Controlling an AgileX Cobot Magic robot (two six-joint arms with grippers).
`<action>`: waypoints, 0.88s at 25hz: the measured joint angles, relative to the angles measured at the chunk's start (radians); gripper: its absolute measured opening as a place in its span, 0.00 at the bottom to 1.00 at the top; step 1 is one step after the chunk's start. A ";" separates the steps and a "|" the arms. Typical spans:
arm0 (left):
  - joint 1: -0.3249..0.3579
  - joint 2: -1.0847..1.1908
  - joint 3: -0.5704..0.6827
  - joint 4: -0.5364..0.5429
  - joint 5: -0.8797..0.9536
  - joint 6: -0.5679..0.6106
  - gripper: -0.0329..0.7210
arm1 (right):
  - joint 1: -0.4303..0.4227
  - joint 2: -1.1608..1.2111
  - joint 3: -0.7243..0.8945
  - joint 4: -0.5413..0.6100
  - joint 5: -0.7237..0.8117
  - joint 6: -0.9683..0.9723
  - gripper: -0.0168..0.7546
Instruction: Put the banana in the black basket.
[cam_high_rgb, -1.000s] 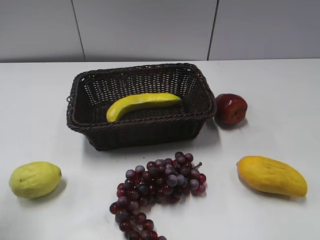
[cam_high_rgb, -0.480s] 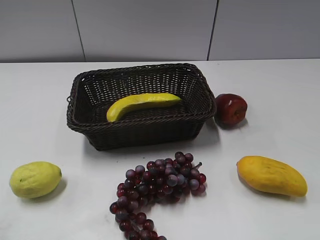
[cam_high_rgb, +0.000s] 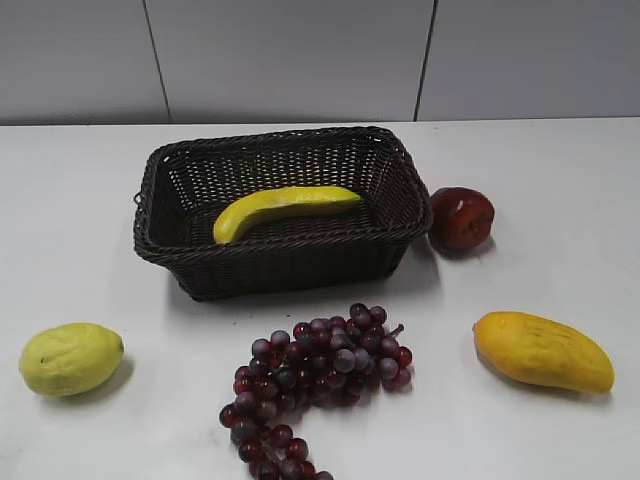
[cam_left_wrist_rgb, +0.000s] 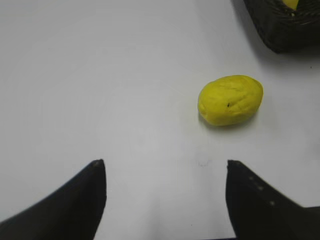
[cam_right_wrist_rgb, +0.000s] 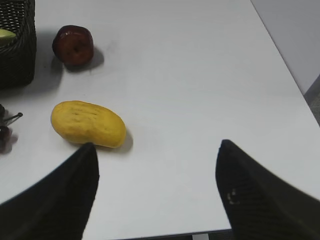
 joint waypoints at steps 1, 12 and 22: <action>0.000 0.000 0.000 0.000 0.000 0.000 0.76 | 0.000 0.000 0.000 0.000 0.000 0.000 0.78; 0.000 -0.206 0.000 0.000 -0.001 0.000 0.66 | 0.000 0.000 0.000 0.000 0.000 0.000 0.78; 0.000 -0.354 0.001 0.000 0.001 0.000 0.58 | 0.000 0.000 0.000 0.000 0.000 0.000 0.78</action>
